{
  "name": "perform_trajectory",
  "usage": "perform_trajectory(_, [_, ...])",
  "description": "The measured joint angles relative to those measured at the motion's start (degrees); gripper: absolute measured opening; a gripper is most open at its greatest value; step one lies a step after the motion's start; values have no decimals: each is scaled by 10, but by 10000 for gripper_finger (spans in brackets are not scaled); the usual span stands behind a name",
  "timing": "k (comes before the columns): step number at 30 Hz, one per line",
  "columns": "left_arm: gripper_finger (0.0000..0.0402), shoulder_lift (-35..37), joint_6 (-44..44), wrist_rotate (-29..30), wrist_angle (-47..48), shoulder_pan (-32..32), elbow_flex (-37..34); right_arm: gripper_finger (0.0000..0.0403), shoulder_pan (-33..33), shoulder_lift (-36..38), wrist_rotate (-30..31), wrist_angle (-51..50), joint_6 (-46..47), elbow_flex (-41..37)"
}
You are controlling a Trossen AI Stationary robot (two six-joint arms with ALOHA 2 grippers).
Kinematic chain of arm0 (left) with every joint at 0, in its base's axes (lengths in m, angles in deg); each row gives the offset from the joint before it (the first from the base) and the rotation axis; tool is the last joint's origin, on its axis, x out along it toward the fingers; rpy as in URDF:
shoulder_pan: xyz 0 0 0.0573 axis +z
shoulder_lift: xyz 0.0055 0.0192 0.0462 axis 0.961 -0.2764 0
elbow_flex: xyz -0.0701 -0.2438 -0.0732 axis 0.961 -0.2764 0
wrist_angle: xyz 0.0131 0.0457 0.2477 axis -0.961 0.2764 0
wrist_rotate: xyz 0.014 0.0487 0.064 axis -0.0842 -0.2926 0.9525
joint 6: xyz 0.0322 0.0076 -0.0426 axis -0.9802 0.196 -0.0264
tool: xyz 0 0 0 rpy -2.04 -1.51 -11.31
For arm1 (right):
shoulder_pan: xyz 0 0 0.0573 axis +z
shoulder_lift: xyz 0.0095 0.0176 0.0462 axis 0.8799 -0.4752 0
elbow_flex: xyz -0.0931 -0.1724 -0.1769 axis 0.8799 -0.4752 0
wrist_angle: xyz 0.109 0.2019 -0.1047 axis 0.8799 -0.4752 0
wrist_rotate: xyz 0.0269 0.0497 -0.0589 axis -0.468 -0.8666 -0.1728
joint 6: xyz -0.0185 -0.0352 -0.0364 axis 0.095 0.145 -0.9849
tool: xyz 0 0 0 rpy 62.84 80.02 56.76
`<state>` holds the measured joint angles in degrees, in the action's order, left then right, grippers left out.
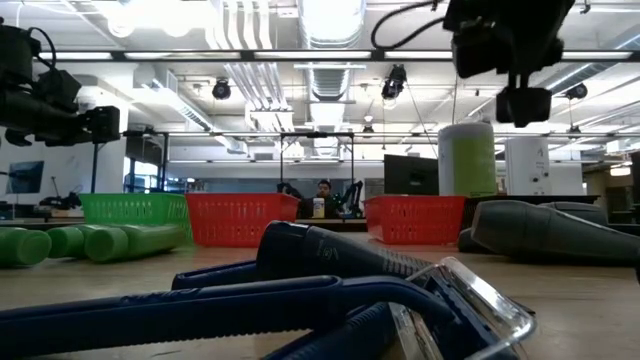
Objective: Pick & Place Travel size toiletries
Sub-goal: Put the gray deodorant into the black basket
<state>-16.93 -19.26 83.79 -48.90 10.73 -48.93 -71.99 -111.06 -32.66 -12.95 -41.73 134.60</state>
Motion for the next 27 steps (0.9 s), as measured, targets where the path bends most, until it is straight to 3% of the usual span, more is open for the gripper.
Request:
perform_trajectory(8, [259, 0, 0, 0, 0, 0, 0, 369, 86, 6, 6, -6, 83, -25])
perform_trajectory(17, [259, 0, 0, 0, 0, 0, 0, 373, 156, 8, 21, -105, 339, -106])
perform_trajectory(27, [259, 0, 0, 0, 0, 0, 0, 373, 264, 11, 37, -37, 494, -127])
